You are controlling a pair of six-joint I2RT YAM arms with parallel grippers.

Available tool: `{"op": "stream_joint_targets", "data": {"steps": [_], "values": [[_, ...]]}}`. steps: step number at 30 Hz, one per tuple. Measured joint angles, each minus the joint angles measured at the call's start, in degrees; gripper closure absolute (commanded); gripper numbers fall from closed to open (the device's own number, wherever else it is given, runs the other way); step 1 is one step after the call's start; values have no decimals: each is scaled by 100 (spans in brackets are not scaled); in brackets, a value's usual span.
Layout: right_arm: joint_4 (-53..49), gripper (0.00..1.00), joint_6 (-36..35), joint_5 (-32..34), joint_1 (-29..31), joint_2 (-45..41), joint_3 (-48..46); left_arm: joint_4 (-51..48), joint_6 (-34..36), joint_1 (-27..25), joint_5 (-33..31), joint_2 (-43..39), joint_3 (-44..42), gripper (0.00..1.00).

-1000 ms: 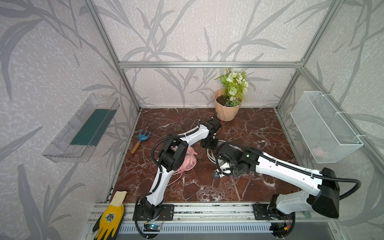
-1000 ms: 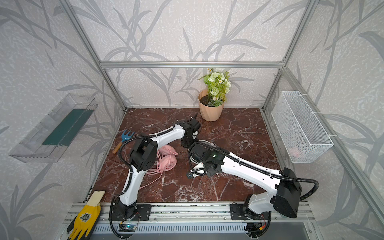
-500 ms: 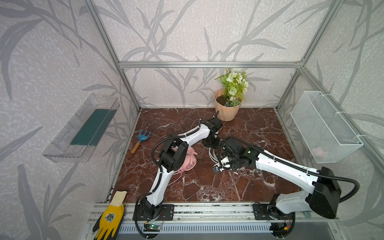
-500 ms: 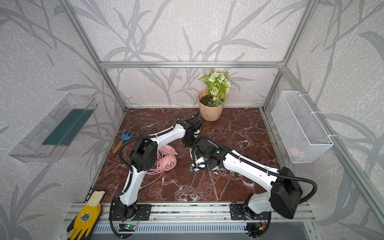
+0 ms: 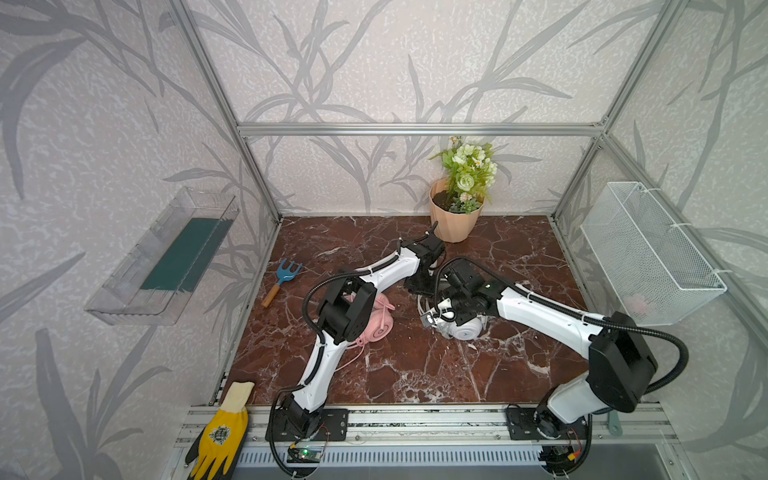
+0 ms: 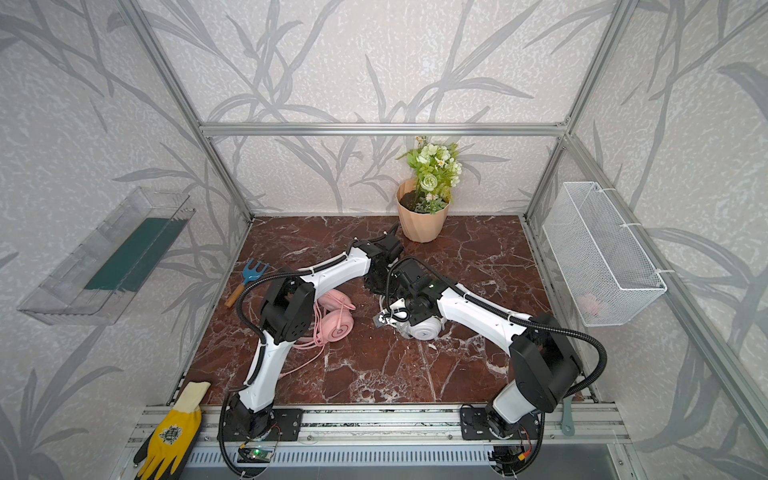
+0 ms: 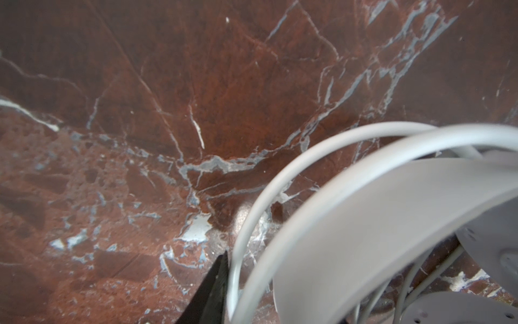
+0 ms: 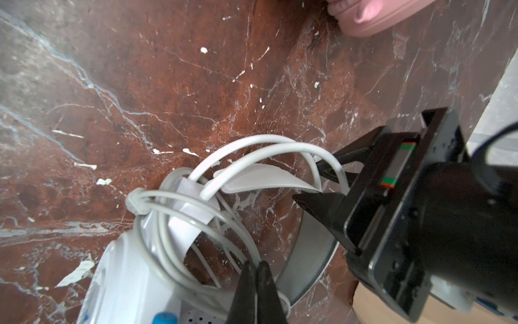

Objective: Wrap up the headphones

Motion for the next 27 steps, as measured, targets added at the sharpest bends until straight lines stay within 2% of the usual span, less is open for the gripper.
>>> {"op": "stream_joint_targets", "data": {"steps": [4, 8, 11, 18, 24, 27], "values": [[85, 95, -7, -98, -103, 155, 4, 0, -4, 15, 42, 9, 0, 63], [243, 77, -33, -140, -142, 483, 114, -13, -4, 24, 61, 11, 0, 63], [437, 72, -50, -140, -205, 629, 138, -24, -17, 28, 90, 11, -2, 63], [553, 64, -90, -109, -417, 625, 140, -28, -57, 70, 149, 11, -31, 63], [463, 51, -109, 33, -531, 483, 140, -57, -94, 96, 201, 17, -31, 63], [407, 40, -90, 74, -577, 308, 140, -85, -125, 122, 249, 42, -31, 63]]}}
